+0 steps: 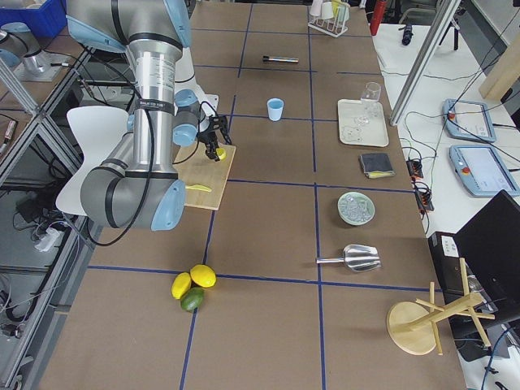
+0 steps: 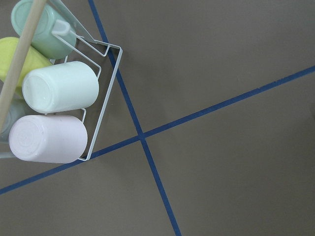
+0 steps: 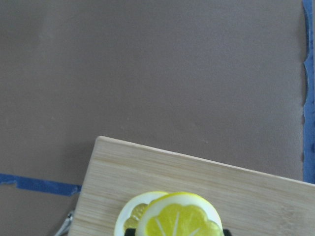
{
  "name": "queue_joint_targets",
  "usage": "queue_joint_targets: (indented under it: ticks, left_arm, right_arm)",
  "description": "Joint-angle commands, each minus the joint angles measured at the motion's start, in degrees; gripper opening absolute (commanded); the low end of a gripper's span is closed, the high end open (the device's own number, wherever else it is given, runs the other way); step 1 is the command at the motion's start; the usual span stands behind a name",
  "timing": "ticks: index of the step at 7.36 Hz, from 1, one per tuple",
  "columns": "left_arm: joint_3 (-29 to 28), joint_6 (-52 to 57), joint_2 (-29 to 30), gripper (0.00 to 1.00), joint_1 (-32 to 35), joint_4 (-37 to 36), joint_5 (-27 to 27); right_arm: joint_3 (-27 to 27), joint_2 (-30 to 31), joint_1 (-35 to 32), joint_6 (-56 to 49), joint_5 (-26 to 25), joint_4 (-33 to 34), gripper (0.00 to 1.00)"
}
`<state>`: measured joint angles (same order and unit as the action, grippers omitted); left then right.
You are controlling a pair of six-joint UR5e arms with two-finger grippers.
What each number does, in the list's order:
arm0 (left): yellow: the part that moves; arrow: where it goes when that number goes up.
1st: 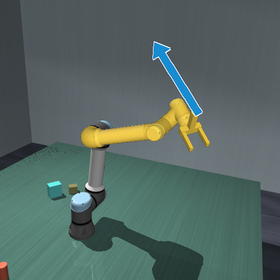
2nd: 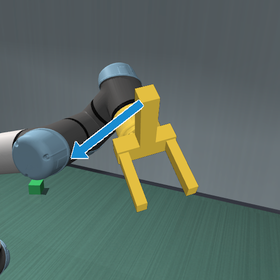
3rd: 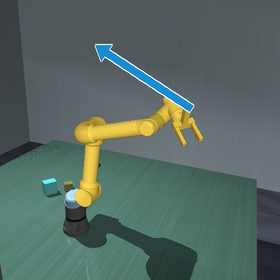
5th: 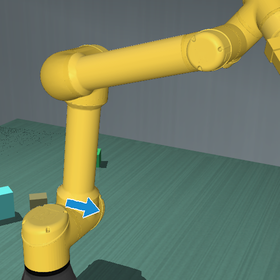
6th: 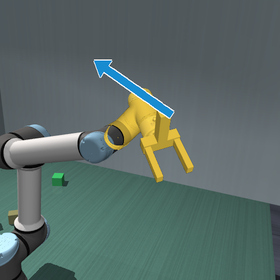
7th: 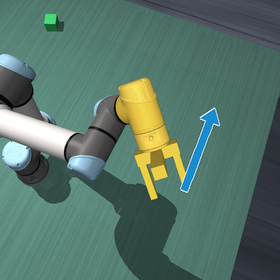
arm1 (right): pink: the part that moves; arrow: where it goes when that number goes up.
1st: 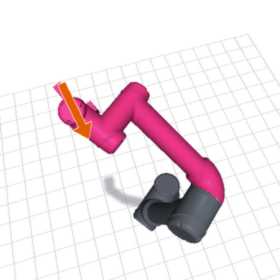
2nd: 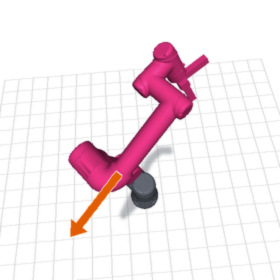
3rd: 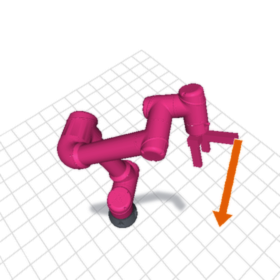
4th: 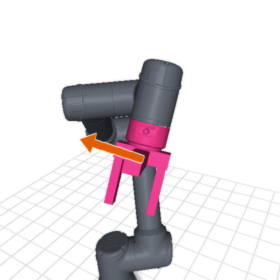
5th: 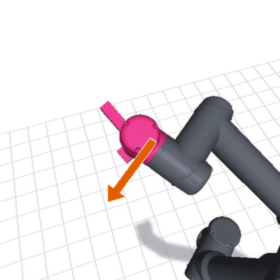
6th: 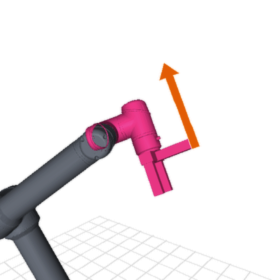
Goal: Squeeze lemon into cup
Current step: 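Close the right gripper on the lemon slice and lift it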
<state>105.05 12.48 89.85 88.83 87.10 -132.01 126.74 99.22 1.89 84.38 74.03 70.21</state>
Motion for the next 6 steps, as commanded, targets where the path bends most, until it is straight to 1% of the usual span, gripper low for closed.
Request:
queue_joint_targets:
  ticks: [1, 2, 3, 4, 5, 6]
  left_arm:
    - [-0.02, 0.0, -0.02, 1.0, 0.03, 0.0, 0.0]
    - [-0.02, 0.0, -0.02, 1.0, 0.03, 0.0, 0.0]
    - [-0.02, 0.0, -0.02, 1.0, 0.03, 0.0, 0.0]
    - [0.07, 0.0, -0.02, 1.0, 0.03, 0.0, 0.0]
    - [0.16, 0.0, -0.02, 1.0, 0.03, 0.0, 0.0]
    - [0.42, 0.0, 0.06, 1.0, 0.29, 0.0, 0.0]
  right_arm:
    - [1.93, 0.01, -1.44, -0.09, 0.15, 0.1, 0.0]
    - [2.37, -0.25, -2.58, -0.35, 0.41, 0.1, 0.0]
    - [2.81, -0.52, -4.07, -0.62, 1.72, 0.88, 0.0]
    - [3.16, -2.09, -5.22, -0.71, 3.73, 3.94, 0.0]
    - [3.25, -5.76, -7.32, -0.71, 5.58, 7.88, 0.0]
    - [3.17, -11.54, -9.17, -0.71, 8.12, 14.01, 0.0]
